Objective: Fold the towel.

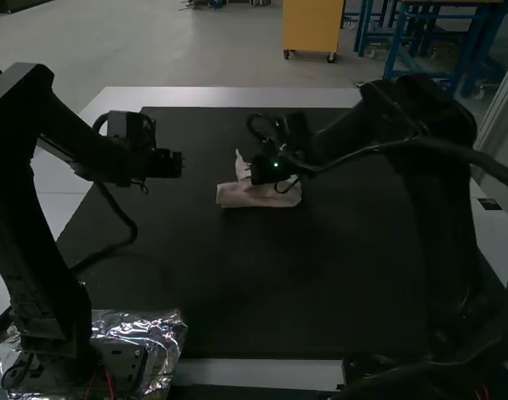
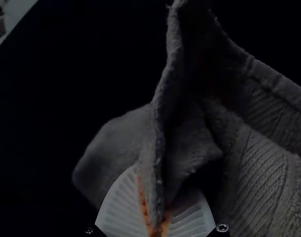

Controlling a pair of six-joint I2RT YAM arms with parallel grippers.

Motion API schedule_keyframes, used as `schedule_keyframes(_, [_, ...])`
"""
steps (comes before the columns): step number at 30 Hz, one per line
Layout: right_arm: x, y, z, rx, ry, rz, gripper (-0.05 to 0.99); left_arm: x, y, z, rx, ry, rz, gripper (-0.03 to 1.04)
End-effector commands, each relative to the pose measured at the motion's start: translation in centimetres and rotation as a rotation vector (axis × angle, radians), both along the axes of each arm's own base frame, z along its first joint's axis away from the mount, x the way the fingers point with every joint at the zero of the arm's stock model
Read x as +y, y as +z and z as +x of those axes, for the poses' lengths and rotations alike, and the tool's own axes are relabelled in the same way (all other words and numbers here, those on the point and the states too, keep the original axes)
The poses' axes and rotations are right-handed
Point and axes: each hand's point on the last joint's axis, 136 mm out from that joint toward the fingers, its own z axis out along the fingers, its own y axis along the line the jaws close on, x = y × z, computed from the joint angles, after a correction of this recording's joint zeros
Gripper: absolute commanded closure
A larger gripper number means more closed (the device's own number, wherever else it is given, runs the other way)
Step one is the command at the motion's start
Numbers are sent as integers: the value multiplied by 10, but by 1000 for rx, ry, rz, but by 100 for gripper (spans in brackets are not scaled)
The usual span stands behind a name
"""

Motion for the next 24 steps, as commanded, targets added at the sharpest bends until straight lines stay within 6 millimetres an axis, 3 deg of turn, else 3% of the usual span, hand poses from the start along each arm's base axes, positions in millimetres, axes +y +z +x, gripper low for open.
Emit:
schedule_keyframes(1, [17,9,-2,12,6,33,95,5,7,-2,-22,9,12,4])
schedule_keyframes(5, [19,8,-12,43,22,12,65,6,9,-1,-34,12,9,4])
schedule_keyframes(8, [15,18,-19,42,36,-4,46,6,8,-1,-32,14,7,4])
schedule_keyframes(11, [10,34,-20,7,42,-3,34,5,8,-1,-32,14,7,4])
schedule_keyframes(14, [1,54,-21,-20,25,16,38,4,8,-1,-32,15,9,4])
schedule_keyframes(15, [-1,60,-18,-37,19,30,48,4,8,-2,-31,13,9,4])
schedule_keyframes(18, [-11,67,-14,-77,2,62,97,3,8,-1,-32,14,8,4])
schedule_keyframes(24, [-25,48,-10,-81,-26,63,96,4,12,-1,-43,23,15,4])
